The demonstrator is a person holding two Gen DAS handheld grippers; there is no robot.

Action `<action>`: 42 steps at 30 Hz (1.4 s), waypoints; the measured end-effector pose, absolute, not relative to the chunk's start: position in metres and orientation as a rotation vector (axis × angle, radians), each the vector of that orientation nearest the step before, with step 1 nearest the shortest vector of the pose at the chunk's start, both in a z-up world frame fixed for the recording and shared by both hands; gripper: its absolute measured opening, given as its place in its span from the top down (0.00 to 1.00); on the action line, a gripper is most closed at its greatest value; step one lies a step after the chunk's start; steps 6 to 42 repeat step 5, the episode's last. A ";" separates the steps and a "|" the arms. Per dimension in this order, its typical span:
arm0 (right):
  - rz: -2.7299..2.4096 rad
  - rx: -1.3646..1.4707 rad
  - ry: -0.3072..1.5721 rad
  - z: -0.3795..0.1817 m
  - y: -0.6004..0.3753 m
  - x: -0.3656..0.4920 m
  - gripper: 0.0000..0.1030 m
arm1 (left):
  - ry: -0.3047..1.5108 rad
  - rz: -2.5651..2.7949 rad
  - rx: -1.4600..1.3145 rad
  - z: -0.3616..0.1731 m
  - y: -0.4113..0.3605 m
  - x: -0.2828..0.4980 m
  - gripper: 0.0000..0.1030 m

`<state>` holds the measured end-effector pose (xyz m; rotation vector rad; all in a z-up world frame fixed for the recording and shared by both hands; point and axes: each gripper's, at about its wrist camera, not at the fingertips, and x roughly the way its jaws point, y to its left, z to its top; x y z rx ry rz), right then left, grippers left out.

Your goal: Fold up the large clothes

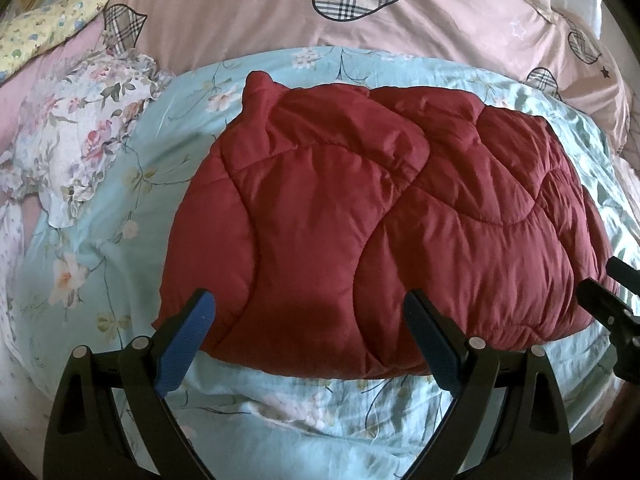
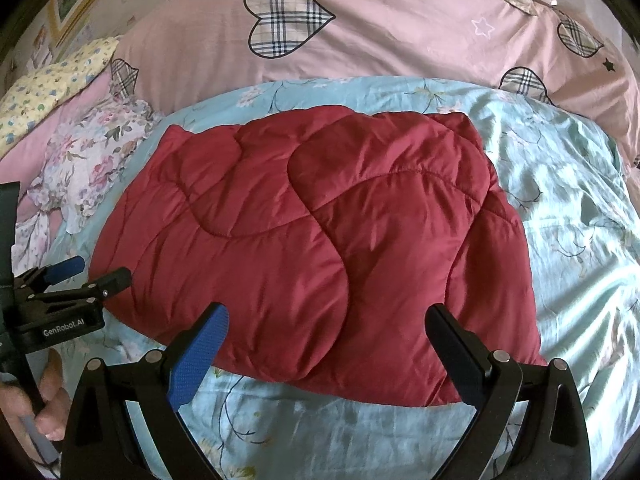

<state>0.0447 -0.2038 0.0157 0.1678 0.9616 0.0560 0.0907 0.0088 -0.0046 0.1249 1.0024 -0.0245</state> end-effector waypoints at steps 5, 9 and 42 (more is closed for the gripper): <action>0.068 0.178 0.961 0.016 -0.204 0.047 0.03 | 1.002 -0.040 0.123 -0.005 0.006 0.089 0.07; 0.068 0.178 0.961 0.016 -0.204 0.047 0.03 | 1.002 -0.040 0.123 -0.005 0.006 0.089 0.07; 0.068 0.178 0.961 0.016 -0.204 0.047 0.03 | 1.002 -0.040 0.123 -0.005 0.006 0.089 0.07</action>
